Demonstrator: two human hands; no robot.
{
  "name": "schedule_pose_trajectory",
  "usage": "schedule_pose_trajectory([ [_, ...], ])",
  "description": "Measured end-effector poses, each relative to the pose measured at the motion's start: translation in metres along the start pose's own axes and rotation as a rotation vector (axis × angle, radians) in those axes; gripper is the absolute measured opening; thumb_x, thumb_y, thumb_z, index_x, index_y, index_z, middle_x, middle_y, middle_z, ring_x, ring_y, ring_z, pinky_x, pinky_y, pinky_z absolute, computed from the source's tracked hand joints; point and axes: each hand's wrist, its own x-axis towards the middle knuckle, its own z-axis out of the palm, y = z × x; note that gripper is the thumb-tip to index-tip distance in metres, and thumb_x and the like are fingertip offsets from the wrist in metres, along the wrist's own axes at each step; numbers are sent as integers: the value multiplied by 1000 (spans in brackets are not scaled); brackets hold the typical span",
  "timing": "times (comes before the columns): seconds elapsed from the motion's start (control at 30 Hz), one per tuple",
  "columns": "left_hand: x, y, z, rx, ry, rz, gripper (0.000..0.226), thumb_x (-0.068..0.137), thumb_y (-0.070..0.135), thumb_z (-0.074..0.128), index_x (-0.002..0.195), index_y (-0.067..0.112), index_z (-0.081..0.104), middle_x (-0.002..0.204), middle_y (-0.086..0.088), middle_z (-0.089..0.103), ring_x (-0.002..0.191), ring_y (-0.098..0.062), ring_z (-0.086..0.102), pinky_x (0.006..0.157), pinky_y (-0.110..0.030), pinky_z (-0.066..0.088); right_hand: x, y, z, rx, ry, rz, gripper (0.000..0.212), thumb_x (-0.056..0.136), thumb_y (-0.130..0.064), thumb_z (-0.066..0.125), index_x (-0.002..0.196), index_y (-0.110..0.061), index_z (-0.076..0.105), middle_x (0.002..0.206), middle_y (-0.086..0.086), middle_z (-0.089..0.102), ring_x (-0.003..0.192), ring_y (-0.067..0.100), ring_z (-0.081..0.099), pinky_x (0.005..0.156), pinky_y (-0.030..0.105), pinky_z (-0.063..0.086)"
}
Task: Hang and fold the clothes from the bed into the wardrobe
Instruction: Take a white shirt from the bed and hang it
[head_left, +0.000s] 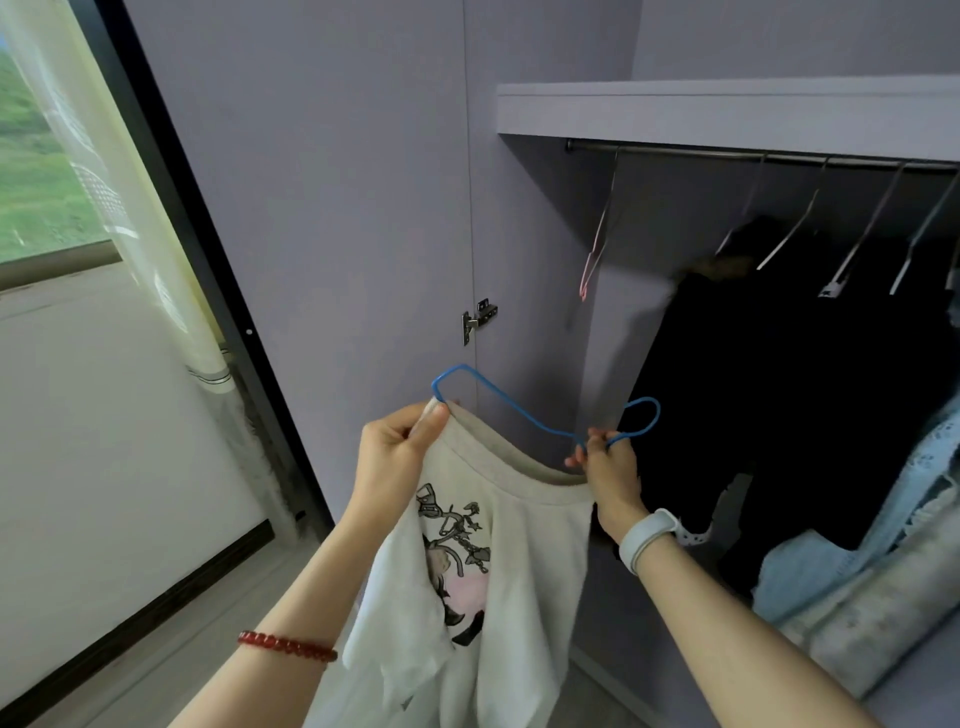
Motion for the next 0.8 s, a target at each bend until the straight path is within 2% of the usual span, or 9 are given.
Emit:
schedule_pose_trajectory([
  [0.1, 7, 2, -13, -38, 67, 11, 33, 85, 37, 65, 72, 7, 70, 79, -7, 49, 75, -21, 42, 72, -35, 34, -2, 3, -2, -183, -64, -72, 13, 97, -2, 32, 93, -8, 43, 86, 9, 49, 76, 23, 54, 65, 25, 46],
  [0.17, 9, 1, -19, 2, 88, 16, 39, 82, 41, 66, 71, 4, 65, 75, -6, 49, 71, -20, 42, 69, -33, 35, -4, 1, -4, -338, -101, -163, 12, 96, -1, 34, 98, -3, 45, 94, 11, 50, 87, 24, 52, 73, 25, 38],
  [0.23, 10, -1, -23, 73, 54, 10, 29, 88, 33, 63, 73, 9, 69, 73, -5, 58, 70, -16, 50, 69, -30, 41, -8, 0, -5, -511, -143, -303, 10, 95, -1, 36, 100, -3, 45, 94, 11, 52, 85, 25, 52, 71, 24, 32],
  [0.37, 17, -19, -35, 400, -90, 42, 47, 72, 64, 54, 74, 18, 59, 74, 0, 46, 69, -13, 39, 66, -28, 33, -14, -7, -3, -653, -173, -569, 5, 94, -5, 46, 91, -6, 51, 82, 1, 56, 81, 32, 60, 78, 37, 42],
  [0.47, 19, -31, -42, 503, -96, -10, 58, 65, 77, 45, 71, 24, 66, 71, 2, 49, 67, -12, 40, 67, -33, 42, -16, -27, 3, -587, -235, -685, 8, 92, -4, 50, 87, -4, 56, 73, -4, 55, 72, 25, 61, 77, 40, 46],
  [0.57, 14, -34, -40, 708, -190, -6, 33, 73, 71, 45, 86, 49, 68, 74, -5, 65, 72, -18, 53, 84, -37, 48, -22, -48, 12, -543, -381, -668, 14, 93, -5, 49, 82, -14, 50, 65, -7, 52, 59, 12, 56, 69, 20, 46],
  [0.63, 13, -28, -44, 724, -157, 24, 21, 83, 58, 55, 85, 44, 71, 88, -1, 72, 87, -21, 63, 86, -37, 49, -21, -57, 11, -594, -374, -696, 15, 92, -4, 50, 81, -14, 52, 63, -8, 53, 55, 7, 56, 64, 10, 41],
  [0.73, 15, -18, -56, 616, -80, 30, 20, 82, 53, 60, 81, 37, 72, 91, 0, 72, 93, -21, 64, 88, -39, 48, -9, -69, -1, -839, -257, -823, 9, 90, -10, 56, 85, -7, 61, 70, -3, 62, 71, 17, 64, 80, 29, 44],
  [0.8, 15, -18, -53, 663, -116, 37, 21, 87, 44, 60, 86, 27, 73, 88, 1, 71, 88, -21, 63, 83, -36, 47, -9, -71, -2, -1002, -333, -777, 12, 92, -16, 55, 86, -9, 62, 73, -8, 59, 82, 21, 61, 90, 36, 39],
])
